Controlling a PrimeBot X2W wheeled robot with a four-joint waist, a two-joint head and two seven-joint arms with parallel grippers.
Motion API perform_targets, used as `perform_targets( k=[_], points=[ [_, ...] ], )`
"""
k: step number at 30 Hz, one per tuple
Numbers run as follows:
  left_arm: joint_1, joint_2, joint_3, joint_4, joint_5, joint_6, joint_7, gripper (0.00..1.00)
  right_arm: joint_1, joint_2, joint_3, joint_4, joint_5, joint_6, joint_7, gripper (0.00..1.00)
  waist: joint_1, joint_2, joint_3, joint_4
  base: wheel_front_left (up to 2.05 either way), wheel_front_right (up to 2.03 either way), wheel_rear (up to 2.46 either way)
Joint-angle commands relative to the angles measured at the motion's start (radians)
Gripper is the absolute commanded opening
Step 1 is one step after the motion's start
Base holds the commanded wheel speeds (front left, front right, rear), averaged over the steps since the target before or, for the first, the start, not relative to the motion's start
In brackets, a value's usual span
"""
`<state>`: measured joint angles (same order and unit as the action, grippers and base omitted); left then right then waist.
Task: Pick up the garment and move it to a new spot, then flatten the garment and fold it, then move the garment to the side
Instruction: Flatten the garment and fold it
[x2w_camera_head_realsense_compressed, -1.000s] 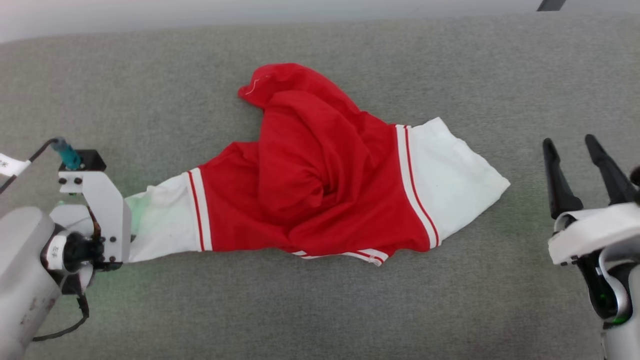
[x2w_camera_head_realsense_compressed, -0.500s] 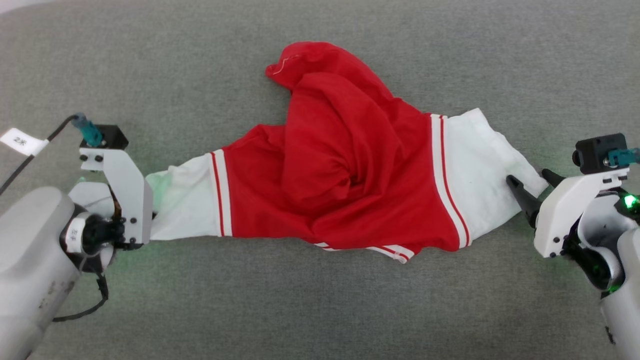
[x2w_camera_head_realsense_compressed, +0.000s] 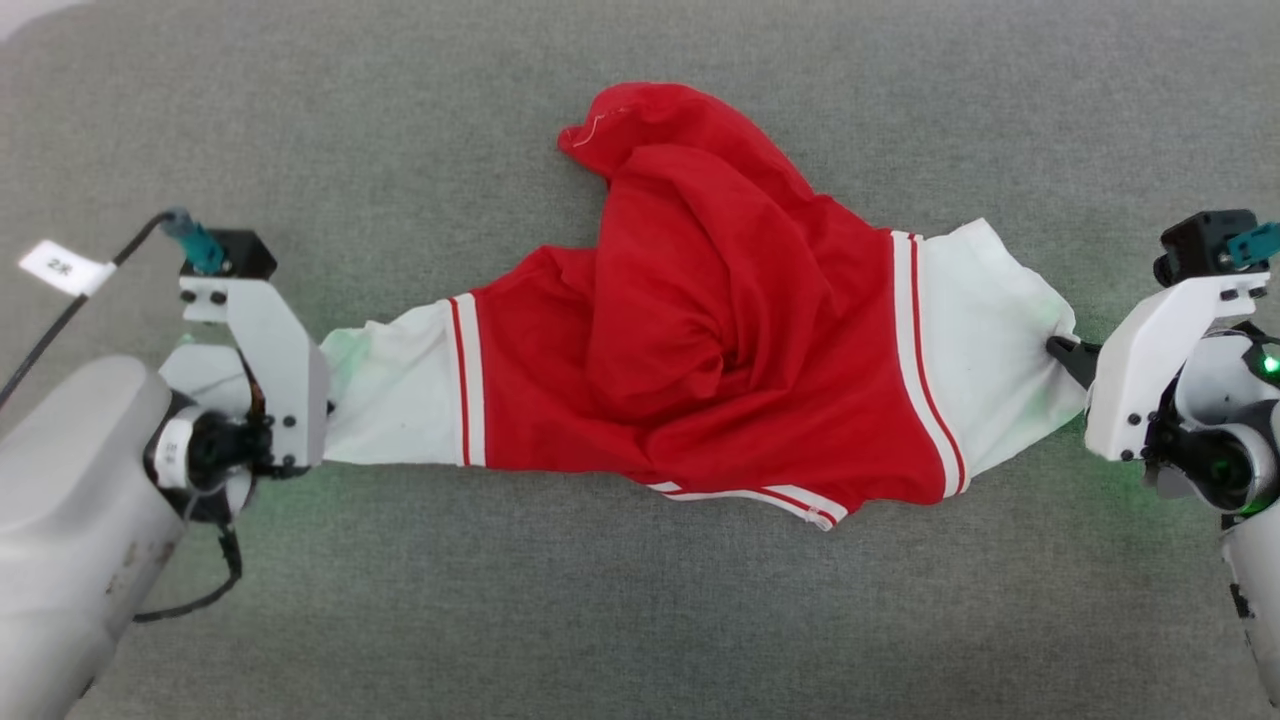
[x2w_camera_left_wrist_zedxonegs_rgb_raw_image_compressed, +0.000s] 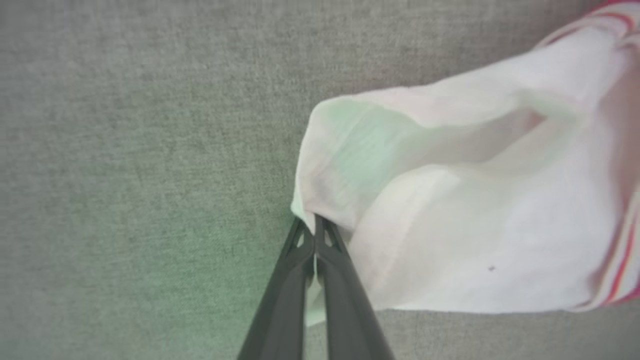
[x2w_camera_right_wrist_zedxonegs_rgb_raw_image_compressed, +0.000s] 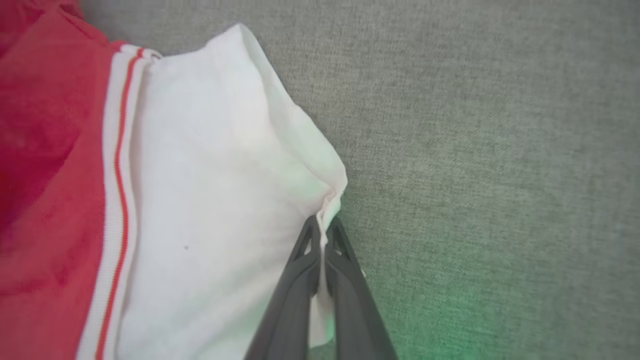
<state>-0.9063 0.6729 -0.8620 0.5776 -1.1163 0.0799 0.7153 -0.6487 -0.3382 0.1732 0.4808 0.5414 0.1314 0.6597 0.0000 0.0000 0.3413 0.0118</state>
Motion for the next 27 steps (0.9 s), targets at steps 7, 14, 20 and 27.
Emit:
perform_targets(
  k=[7,14,20,27],
  points=[
    [-0.096,0.002,0.016,-0.035,0.026,-0.009,-0.004,0.00,-0.081,0.027,-0.105,-0.025,0.130,-0.002,0.038,0.00,0.0000,0.0000,-0.076,0.009,0.00,0.00,0.00],
    [-0.190,0.021,0.035,-0.081,0.038,-0.009,0.018,0.00,-0.173,0.057,-0.184,-0.034,0.208,-0.002,0.039,0.00,0.0000,0.0000,-0.150,0.009,0.00,0.00,0.00],
    [-0.301,0.042,0.068,-0.088,0.057,-0.010,0.013,0.00,-0.294,0.099,-0.262,-0.010,0.226,-0.002,0.001,0.00,0.0000,0.0000,-0.205,-0.001,0.00,0.00,0.00],
    [-0.436,0.045,0.096,-0.046,0.104,-0.034,-0.033,0.00,-0.441,0.110,-0.307,0.039,0.173,-0.002,-0.087,0.00,0.0000,0.0000,-0.241,-0.008,0.00,0.00,0.00]
  ],
)
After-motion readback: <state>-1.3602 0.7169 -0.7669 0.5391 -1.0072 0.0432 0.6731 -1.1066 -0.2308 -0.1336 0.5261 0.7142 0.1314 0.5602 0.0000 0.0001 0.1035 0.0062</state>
